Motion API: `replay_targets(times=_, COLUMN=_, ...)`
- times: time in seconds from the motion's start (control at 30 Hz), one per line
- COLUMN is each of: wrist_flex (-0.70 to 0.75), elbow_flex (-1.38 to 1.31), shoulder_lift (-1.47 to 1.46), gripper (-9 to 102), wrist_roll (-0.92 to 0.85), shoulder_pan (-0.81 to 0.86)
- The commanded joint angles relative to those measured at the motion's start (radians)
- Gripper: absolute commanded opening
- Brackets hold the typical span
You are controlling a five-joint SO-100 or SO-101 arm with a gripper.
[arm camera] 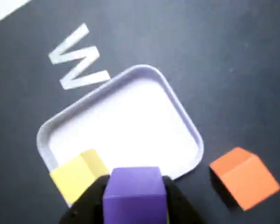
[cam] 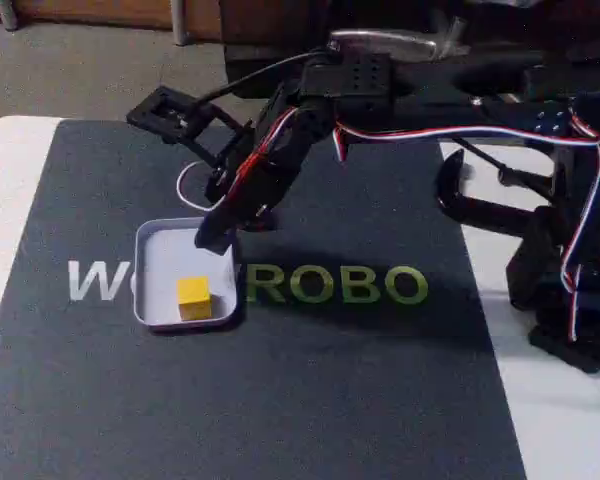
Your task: Move blocks one by one until all three blocks are in the tray.
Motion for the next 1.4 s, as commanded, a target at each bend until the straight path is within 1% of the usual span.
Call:
replay_targets(times=0.0, wrist_flex=0.003, elbow_flex=-0.043, shoulder_lift=0.009, gripper=14, wrist_roll=-0.015, shoulder_pan=-0.003)
replay_targets(times=0.2, wrist_flex=0.003, elbow_flex=-0.040, shoulder_lift=0.014, gripper=23, wrist_roll=-0.040, shoulder_pan=-0.006)
replay_targets(times=0.3, wrist_flex=0.003, elbow_flex=-0.040, shoulder_lift=0.015, gripper=24, wrist_roll=-0.041, shoulder_pan=-0.006)
replay_targets(times=0.53, wrist_flex=0.003, elbow_flex=-0.018, shoulder_lift=0.051, gripper=24, wrist_roll=-0.029, shoulder_pan=0.031)
replay_targets(times=0.77, wrist_flex=-0.002, elbow_flex=0.190, shoulder_lift=0.239, gripper=24, wrist_roll=-0.067, shoulder_pan=0.104)
replay_targets(times=0.9, wrist_flex=-0.005, elbow_flex=0.267, shoulder_lift=0.304, gripper=24, wrist_roll=-0.091, shoulder_pan=0.127)
replay_targets(times=1.1, wrist_flex=-0.041, elbow_flex=0.276, shoulder_lift=0.299, gripper=24, wrist_roll=-0.083, shoulder_pan=0.155)
replay_targets(times=1.37, wrist_flex=-0.092, elbow_flex=0.244, shoulder_lift=0.201, gripper=25, wrist_roll=-0.100, shoulder_pan=0.186)
